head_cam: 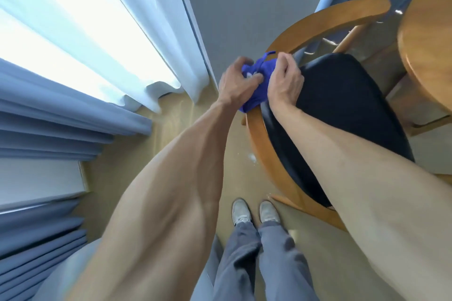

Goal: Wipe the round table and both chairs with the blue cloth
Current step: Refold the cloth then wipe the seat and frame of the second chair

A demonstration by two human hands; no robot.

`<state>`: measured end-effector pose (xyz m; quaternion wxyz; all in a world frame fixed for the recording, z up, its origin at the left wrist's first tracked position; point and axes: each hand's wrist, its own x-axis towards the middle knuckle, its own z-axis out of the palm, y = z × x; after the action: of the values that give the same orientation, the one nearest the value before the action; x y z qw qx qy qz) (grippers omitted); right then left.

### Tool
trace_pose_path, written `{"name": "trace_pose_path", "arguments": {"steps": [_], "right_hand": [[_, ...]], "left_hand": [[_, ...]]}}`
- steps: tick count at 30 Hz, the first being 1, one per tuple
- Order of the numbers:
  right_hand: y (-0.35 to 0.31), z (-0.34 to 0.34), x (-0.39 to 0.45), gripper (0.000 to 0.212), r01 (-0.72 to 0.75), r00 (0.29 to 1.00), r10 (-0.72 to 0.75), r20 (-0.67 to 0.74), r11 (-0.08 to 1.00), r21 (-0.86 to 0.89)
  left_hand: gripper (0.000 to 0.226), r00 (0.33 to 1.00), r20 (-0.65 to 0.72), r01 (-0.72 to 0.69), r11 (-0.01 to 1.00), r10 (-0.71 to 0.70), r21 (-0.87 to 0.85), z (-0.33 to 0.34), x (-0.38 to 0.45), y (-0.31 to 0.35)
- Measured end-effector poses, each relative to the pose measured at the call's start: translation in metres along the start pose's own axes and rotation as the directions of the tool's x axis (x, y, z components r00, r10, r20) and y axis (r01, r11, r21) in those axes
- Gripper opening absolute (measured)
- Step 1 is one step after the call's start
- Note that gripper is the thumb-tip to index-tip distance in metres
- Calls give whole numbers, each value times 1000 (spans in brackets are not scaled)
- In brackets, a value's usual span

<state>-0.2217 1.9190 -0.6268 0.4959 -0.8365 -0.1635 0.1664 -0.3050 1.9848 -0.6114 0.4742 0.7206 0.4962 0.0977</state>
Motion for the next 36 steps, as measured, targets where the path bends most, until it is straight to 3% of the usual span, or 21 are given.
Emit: {"name": "trace_pose_path", "arguments": {"steps": [4,9,14,16,19,22,24,26,28,30,32,36], "right_hand": [[25,-26,-6,25,-66,976,78,202,996,-61],[35,-34,-25,42,-14,962,45,270,993,-116],[30,-55,-48,38,83,924,-24,381,987,-137],[39,-76,-60,36,128,917,-57,394,979,-157],[63,-106,-85,36,131,916,-46,398,973,-190],[78,-132,-103,34,234,889,-106,445,941,-244],[77,-143,-113,40,376,833,-204,515,891,-254],[76,-150,-124,60,474,773,-239,587,833,-285],[78,-152,-130,63,443,784,-161,600,822,-357],[78,-153,-140,47,365,809,-112,577,866,-343],[82,-148,-152,32,373,833,-160,529,869,-325],[112,-143,-177,44,444,874,-283,394,795,-414]], "left_hand": [[18,993,13,120,982,-119,-146,2,-1,12],[57,976,-173,153,982,-133,111,29,-34,5],[46,932,-320,211,973,-170,98,38,-64,5],[41,887,-424,246,964,-183,99,38,-82,4],[32,798,-547,271,961,-252,-48,45,-118,-4],[30,602,-638,316,877,-480,-362,58,-158,-29],[31,502,-568,443,758,-652,-478,70,-191,-59],[40,469,-439,603,641,-766,-475,87,-228,-93],[48,446,-351,704,565,-823,-430,104,-257,-121],[49,425,-350,742,543,-835,-394,118,-278,-137],[46,451,-340,744,558,-825,-367,130,-290,-143],[44,542,-290,733,613,-789,-296,158,-298,-142]]}}
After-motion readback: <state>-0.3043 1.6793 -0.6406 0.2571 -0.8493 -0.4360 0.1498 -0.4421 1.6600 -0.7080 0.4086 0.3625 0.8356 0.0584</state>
